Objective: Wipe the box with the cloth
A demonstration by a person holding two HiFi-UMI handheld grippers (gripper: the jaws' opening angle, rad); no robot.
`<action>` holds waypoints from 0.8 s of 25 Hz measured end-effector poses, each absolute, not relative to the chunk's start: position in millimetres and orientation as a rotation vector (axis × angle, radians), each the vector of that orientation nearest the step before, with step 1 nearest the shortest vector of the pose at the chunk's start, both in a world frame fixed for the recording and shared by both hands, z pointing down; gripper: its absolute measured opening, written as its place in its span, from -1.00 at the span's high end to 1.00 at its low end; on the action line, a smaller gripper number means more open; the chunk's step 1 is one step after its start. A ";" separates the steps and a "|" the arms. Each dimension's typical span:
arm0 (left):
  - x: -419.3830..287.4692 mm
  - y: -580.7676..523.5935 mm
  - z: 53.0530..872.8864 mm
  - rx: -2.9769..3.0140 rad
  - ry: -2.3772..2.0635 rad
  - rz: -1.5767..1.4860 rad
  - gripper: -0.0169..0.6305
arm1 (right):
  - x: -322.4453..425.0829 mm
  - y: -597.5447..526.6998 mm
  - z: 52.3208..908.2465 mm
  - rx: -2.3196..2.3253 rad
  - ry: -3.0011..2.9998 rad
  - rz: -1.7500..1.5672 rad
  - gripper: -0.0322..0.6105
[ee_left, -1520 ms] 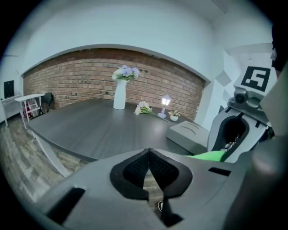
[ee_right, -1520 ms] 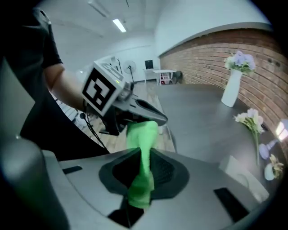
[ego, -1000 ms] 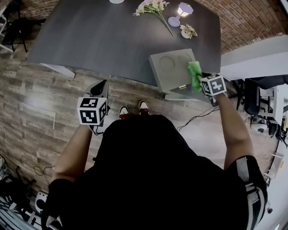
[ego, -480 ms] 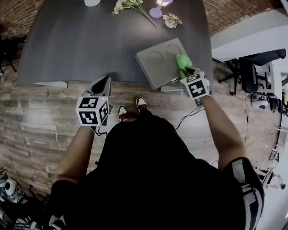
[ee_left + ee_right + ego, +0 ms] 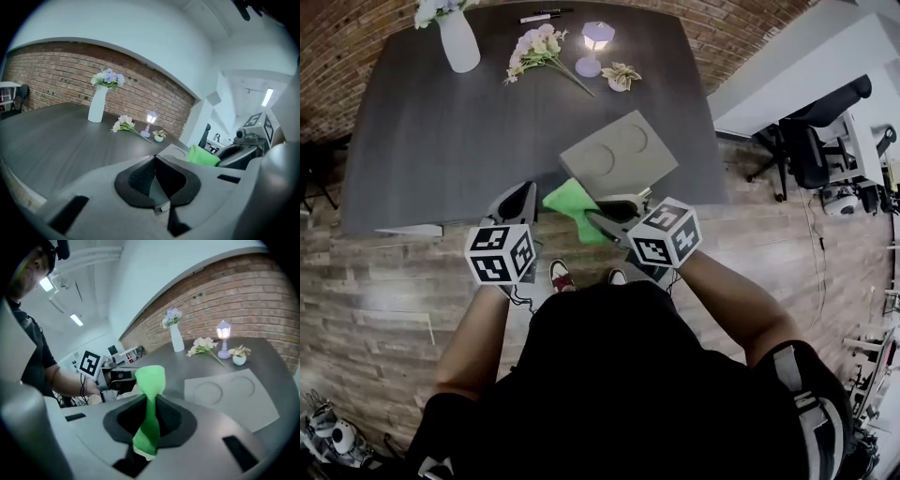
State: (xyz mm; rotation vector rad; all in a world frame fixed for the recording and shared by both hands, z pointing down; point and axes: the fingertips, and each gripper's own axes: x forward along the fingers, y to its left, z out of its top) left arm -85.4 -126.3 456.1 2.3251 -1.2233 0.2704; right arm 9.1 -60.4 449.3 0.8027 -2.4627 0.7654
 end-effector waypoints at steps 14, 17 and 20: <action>39.6 -85.4 382.4 2.513 -1.306 0.302 0.92 | 235.6 -79.0 336.3 1.475 -2.516 0.368 0.73; 65.0 -66.6 362.0 2.539 -1.359 0.301 0.92 | 263.1 -64.5 326.1 1.485 -2.518 0.303 0.73; 72.0 -55.8 341.3 2.556 -1.428 0.313 0.92 | 276.4 -53.6 319.7 1.477 -2.525 0.235 0.73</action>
